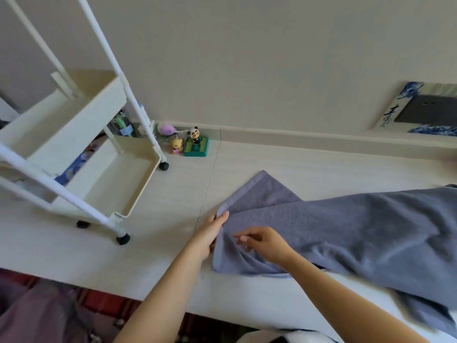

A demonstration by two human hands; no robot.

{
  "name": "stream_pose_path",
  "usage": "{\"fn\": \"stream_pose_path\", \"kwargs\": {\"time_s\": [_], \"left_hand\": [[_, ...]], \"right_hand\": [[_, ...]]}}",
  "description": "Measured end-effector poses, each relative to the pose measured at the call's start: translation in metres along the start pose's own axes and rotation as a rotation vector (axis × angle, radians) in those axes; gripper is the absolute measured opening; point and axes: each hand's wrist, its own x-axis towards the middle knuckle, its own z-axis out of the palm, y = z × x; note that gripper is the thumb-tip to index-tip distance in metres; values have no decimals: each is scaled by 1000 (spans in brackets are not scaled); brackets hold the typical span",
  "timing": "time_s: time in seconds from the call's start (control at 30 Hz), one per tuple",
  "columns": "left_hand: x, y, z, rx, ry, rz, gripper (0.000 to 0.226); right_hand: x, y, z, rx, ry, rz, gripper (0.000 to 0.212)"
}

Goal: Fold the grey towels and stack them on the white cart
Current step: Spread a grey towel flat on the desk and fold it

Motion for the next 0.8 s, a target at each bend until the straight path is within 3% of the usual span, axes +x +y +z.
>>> {"fn": "stream_pose_path", "kwargs": {"time_s": [0.07, 0.13, 0.23, 0.3, 0.4, 0.6, 0.8], "left_hand": [[11, -13, -5, 72, 34, 42, 72], [16, -23, -7, 196, 114, 79, 50], [10, -30, -10, 459, 296, 150, 31], [9, -33, -14, 537, 408, 199, 30], [10, -34, -24, 559, 523, 251, 32], [20, -20, -9, 910, 522, 409, 43], [43, -1, 17, 1097, 339, 540, 46]], "right_hand": [[4, 6, -1, -25, 36, 31, 21], [8, 13, -3, -111, 90, 39, 22], [15, 29, -7, -563, 252, -8, 32], [15, 38, -13, -755, 303, 73, 42], [14, 51, -22, -800, 278, 281, 50], [26, 51, -34, -898, 419, 202, 50], [36, 58, -49, -845, 415, 250, 50]]}}
